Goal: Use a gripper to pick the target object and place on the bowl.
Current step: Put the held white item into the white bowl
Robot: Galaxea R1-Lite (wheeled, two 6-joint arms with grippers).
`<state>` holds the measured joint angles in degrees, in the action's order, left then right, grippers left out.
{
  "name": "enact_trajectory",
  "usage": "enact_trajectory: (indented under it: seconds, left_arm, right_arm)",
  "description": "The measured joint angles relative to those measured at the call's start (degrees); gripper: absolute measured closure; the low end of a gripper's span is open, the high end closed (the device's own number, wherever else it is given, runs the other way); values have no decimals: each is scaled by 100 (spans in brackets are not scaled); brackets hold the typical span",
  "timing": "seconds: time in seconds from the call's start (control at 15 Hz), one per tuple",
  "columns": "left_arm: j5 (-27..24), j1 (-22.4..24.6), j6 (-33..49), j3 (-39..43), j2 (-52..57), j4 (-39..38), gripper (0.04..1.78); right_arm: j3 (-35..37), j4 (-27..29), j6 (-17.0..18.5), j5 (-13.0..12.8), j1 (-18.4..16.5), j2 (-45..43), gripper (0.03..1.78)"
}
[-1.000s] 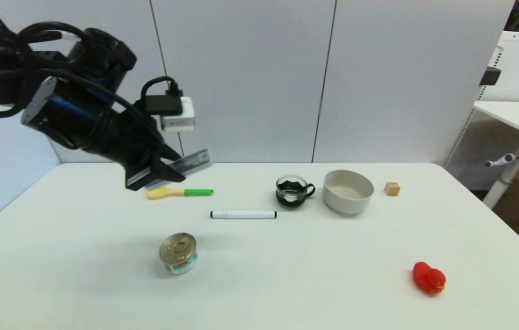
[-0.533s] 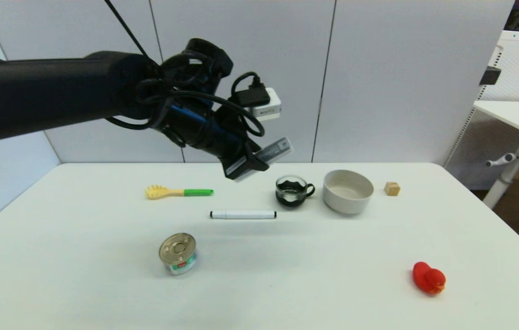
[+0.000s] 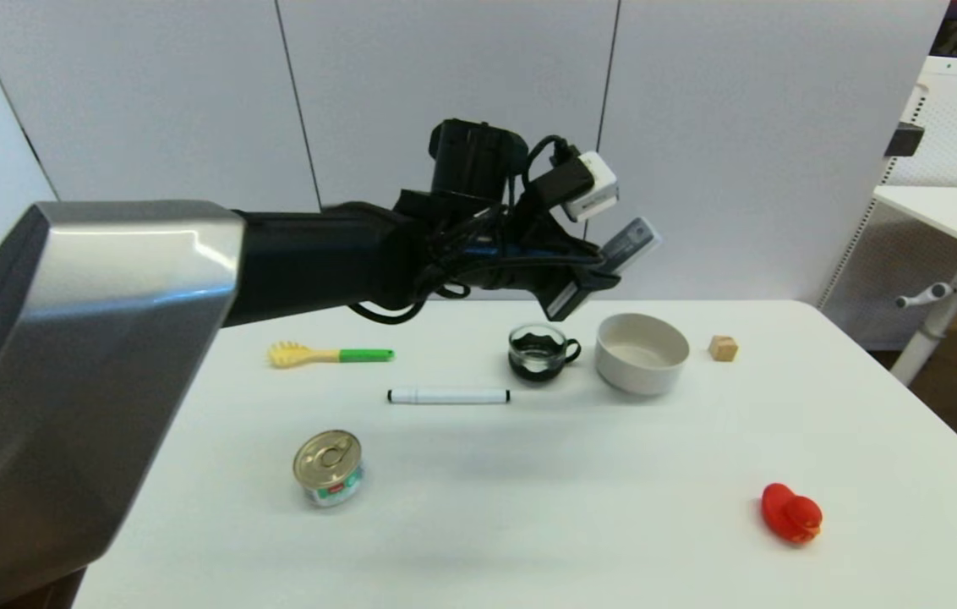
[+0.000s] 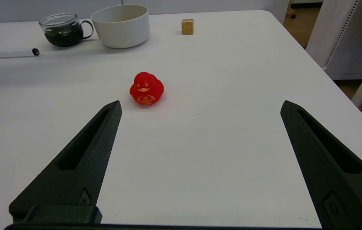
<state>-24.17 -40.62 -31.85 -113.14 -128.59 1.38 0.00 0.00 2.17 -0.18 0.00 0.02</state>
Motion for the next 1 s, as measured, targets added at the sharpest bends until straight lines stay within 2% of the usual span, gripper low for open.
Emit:
enact_trajectory:
  seconds: [0.33, 0.53, 0.67, 1.0]
  left_arm:
    - [-13, -375, 1290, 2, -852, -2755, 125]
    - [-16, -496, 1797, 5, -1287, -3729, 125]
    - [-10, -519, 2120, 2, -1519, -4159, 125]
    - [4, -519, 2238, -4, -1866, -4252, 125]
  right_arm:
    - [0, 0, 2, 0, 0, 0, 10]
    - [0, 0, 2, 2, 0, 0, 10]
    - [0, 0, 2, 2, 0, 0, 10]
    - [0, 0, 2, 0, 0, 0, 10]
